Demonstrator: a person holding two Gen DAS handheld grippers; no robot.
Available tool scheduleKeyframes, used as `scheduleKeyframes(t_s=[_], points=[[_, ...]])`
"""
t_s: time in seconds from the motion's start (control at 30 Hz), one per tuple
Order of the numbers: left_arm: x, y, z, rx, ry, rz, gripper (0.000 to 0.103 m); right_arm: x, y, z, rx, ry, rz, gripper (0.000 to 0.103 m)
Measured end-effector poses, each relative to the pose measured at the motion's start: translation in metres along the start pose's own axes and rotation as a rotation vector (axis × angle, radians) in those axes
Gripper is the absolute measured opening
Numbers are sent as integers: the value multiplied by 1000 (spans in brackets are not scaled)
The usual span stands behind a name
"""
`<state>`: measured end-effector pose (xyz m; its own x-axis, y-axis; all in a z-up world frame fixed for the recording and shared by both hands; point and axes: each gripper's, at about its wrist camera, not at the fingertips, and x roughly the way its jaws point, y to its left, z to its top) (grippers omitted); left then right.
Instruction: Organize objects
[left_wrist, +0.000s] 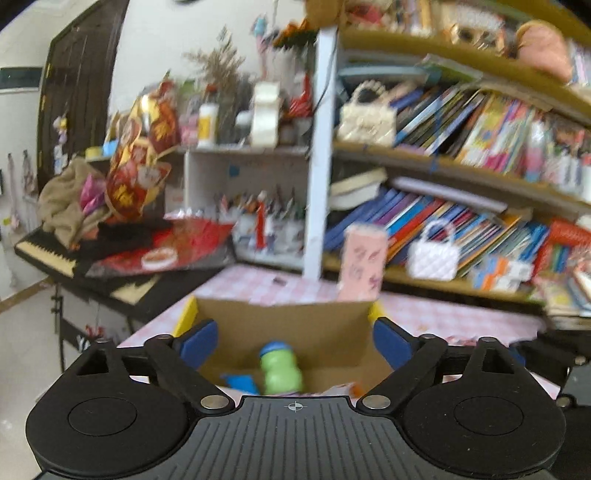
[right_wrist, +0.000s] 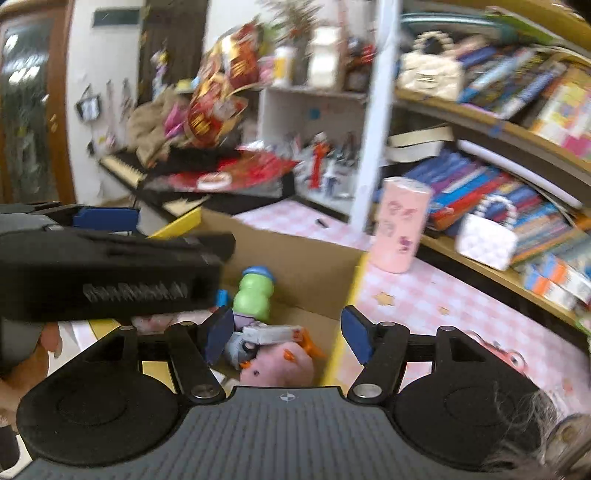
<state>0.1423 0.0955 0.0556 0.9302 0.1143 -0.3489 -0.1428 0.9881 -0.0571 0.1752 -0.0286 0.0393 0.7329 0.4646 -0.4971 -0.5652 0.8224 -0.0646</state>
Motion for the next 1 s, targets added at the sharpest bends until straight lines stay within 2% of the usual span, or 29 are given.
scheduleKeyframes(t_s=[0.17,0.37,0.57,0.67,0.77,1.0], points=[[-34,-23,-5,44,-27,-48,96,-52,-16,-23,89,-39,-122,63],[-64,-44,-26,82,22,-108,96,-100,-25,-59,198,-42,-303,63],[-93,-57,-62,136,83,-71,96,-131,-18,-101,356,42,-499,63],[-99,-55,-75,121,127,-68,96,-141,-9,-120,417,73,-541,63],[-103,-53,-83,103,158,-70,96,-146,-1,-129,414,98,-561,63],[-114,-56,-95,127,174,-98,97,-156,11,-143,431,105,-597,68]])
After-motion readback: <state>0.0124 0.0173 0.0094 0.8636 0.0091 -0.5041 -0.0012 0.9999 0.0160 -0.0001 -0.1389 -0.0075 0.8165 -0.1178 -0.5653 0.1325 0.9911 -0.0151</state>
